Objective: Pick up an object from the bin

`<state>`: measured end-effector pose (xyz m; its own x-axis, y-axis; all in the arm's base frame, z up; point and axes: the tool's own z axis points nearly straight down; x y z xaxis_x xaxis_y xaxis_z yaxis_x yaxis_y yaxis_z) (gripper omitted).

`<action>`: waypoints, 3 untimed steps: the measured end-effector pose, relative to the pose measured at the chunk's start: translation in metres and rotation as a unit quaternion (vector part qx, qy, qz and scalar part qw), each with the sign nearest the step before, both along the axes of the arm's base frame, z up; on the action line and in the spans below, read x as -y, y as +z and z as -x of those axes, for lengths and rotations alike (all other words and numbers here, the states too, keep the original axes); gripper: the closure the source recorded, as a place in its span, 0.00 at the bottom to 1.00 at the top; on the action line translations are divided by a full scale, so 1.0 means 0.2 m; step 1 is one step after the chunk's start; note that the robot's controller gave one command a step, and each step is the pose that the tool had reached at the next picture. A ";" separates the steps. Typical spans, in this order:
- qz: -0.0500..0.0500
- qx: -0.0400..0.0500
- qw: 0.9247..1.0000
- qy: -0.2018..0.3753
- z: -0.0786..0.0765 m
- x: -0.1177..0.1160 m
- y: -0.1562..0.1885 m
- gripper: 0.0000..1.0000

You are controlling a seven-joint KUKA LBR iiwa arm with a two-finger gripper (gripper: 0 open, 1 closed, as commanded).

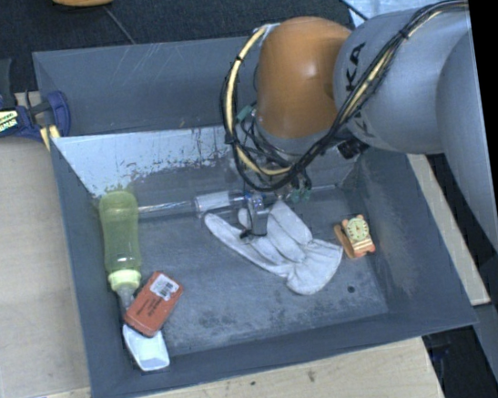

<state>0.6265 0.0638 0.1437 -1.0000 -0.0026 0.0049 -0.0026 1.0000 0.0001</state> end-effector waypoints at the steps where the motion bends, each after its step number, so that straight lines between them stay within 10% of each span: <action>1: 0.000 0.004 1.000 -0.001 -0.01 0.00 0.03 0.00; 2: -0.001 0.006 1.000 -0.004 0.04 0.23 -0.18 0.00; 3: -0.001 0.004 0.999 -0.034 0.10 0.27 -0.35 1.00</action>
Offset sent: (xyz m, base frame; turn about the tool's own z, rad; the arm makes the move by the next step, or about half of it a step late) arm -0.0117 -0.0607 -0.0493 0.0141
